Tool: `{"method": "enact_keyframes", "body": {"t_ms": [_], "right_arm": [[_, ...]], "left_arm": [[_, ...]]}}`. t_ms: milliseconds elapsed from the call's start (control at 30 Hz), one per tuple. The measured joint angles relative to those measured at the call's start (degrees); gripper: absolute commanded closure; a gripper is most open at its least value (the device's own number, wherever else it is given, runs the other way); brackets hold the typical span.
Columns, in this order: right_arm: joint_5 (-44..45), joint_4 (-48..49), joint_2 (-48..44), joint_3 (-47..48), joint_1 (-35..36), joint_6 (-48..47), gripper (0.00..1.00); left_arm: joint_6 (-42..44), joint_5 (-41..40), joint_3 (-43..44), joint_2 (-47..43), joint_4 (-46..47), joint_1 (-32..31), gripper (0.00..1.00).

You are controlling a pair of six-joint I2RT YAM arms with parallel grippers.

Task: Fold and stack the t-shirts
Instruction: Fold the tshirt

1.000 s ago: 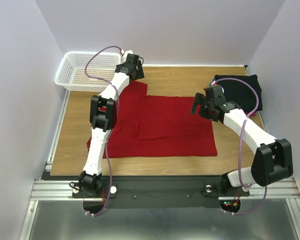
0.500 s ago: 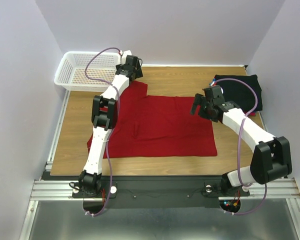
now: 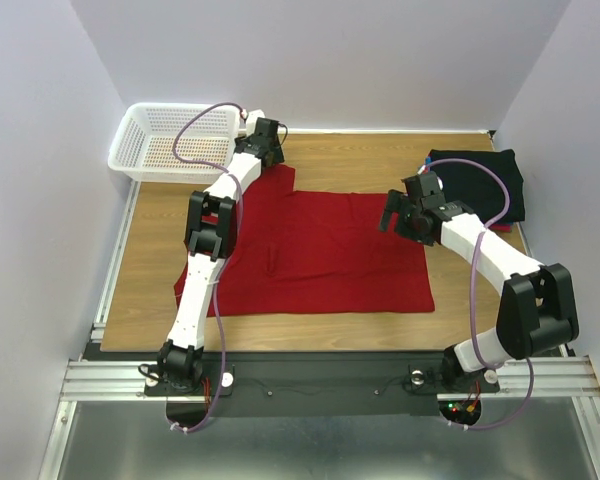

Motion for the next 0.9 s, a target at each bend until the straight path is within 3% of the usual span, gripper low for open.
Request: {"method": "enact_keyframes", "body": {"t_ms": [33,167,267,333,367,400,500,733,900], "right_arm": [[0.0,0.0,0.0,0.0,0.0,0.0,0.00],[0.0,0.4,0.1,0.0,0.0,0.0,0.00],[0.0,0.7,0.3,0.0,0.0,0.0,0.00],[0.2,0.8,0.4,0.0,0.0,0.0,0.00],[0.3,0.9,0.6,0.0,0.0,0.0,0.00],[0.5,1.0,0.7,0.0,0.0,0.0,0.00],[1.5,1.1,1.4,0.0,0.0,0.1,0.00],[6.1,1.1,7.3,7.2,0.0,0.9,0.00],[11.4,1.6,14.7,17.2,0.0,1.9,0.00]], "left_arm": [[-0.2,-0.3,0.0,0.0,-0.2,0.0,0.21],[-1.6,-1.4,0.4,0.1,-1.6,0.1,0.46],[-2.5,-1.7,1.3,0.4,-3.4,0.4,0.47],[-3.1,-1.6,1.3,0.4,-3.6,0.7,0.60],[-3.3,-1.7,1.3,0.4,-3.6,0.7,0.75],[-3.2,-2.2,1.2,0.4,-3.8,0.7,0.83],[-3.9,-2.6,0.6,0.2,-3.8,0.8,1.00],[-4.9,-2.2,-0.7,-0.7,-3.4,0.8,1.00],[-4.6,-0.5,-6.6,-5.2,-4.7,0.7,1.00]]}}
